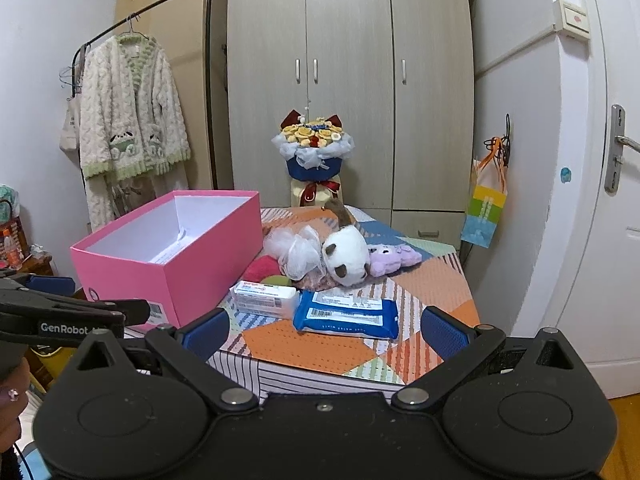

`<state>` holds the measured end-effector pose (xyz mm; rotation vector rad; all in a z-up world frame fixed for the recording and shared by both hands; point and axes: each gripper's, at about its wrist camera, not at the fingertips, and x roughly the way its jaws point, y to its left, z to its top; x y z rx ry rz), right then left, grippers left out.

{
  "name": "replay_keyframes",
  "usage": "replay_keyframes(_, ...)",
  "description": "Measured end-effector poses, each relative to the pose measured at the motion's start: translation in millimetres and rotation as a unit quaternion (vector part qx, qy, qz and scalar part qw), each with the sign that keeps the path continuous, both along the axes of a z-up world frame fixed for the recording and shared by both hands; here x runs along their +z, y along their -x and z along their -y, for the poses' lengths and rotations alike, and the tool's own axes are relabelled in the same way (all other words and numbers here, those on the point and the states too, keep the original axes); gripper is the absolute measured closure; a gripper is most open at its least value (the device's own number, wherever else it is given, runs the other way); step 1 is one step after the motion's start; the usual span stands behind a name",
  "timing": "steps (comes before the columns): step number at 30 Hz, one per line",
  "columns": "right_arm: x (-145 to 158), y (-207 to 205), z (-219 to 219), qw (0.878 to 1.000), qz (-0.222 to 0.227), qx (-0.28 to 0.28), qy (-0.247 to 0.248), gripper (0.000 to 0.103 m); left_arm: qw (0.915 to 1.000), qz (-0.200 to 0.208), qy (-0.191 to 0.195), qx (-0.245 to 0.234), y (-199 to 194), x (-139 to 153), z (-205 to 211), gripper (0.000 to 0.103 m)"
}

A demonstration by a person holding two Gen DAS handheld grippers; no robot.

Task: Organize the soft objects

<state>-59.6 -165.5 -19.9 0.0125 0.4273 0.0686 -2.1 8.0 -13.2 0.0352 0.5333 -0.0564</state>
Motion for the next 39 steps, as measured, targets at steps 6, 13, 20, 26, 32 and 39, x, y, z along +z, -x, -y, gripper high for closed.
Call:
replay_keyframes(6,-1.9,0.7,-1.5,1.000,0.001,0.001,0.005,0.000,0.9999,0.010,-0.001,0.003,-1.3,-2.1,-3.3,0.000)
replay_keyframes(13,-6.8,0.7,-9.3,1.000,-0.002,0.003,0.028,0.000,0.9998,0.018,-0.002,0.003,-1.3,-5.7,-6.9,0.000)
replay_keyframes(20,-10.0,-1.9,-10.9,1.000,-0.005,-0.001,0.030,0.000,0.9994,0.032,-0.011,-0.007,3.4,-9.2,-4.5,0.000)
replay_keyframes(26,-13.1,-1.9,-9.7,1.000,-0.001,-0.007,0.031,0.000,0.9978,0.062,0.019,-0.013,10.7,-14.1,-10.7,0.000)
replay_keyframes(32,-17.0,-3.6,-5.5,1.000,-0.006,-0.013,0.025,0.000,0.9975,0.068,0.019,-0.010,12.0,-17.6,-12.1,0.000)
replay_keyframes(39,-18.4,-3.3,-3.9,1.000,-0.006,-0.015,0.023,0.000,0.9977,0.064,0.016,-0.017,11.8,-21.2,-12.8,0.000)
